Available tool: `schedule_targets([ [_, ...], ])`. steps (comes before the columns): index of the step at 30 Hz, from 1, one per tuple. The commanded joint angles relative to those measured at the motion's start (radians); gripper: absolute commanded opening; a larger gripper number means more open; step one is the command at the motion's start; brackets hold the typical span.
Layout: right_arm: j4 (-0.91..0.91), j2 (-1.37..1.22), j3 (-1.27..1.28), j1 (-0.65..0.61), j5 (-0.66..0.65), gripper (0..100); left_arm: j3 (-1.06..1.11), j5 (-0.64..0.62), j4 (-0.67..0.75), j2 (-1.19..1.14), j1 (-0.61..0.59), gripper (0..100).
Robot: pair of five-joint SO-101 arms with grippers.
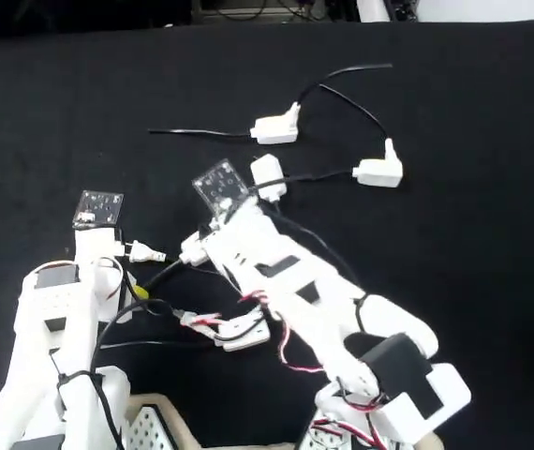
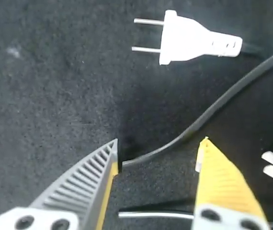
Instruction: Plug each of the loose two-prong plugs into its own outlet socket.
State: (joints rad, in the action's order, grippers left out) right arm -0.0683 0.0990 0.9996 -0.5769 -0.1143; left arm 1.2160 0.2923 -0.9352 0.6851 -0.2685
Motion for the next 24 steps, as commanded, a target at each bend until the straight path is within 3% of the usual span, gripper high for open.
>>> schedule_targets([
  [1, -0.183, -0.018, -0.071, 0.023, 0.012, 1.1, -0.004, -0.003, 0.023, 0.018, -0.008, 26],
  [15, -0.477, -0.191, -0.329, 0.012, 0.006, 1.1, -0.004, -0.003, 0.023, 0.018, -0.008, 26],
  [24, -0.493, -0.15, -0.335, 0.0, 0.009, 1.1, -0.004, -0.003, 0.025, 0.018, -0.007, 26],
])
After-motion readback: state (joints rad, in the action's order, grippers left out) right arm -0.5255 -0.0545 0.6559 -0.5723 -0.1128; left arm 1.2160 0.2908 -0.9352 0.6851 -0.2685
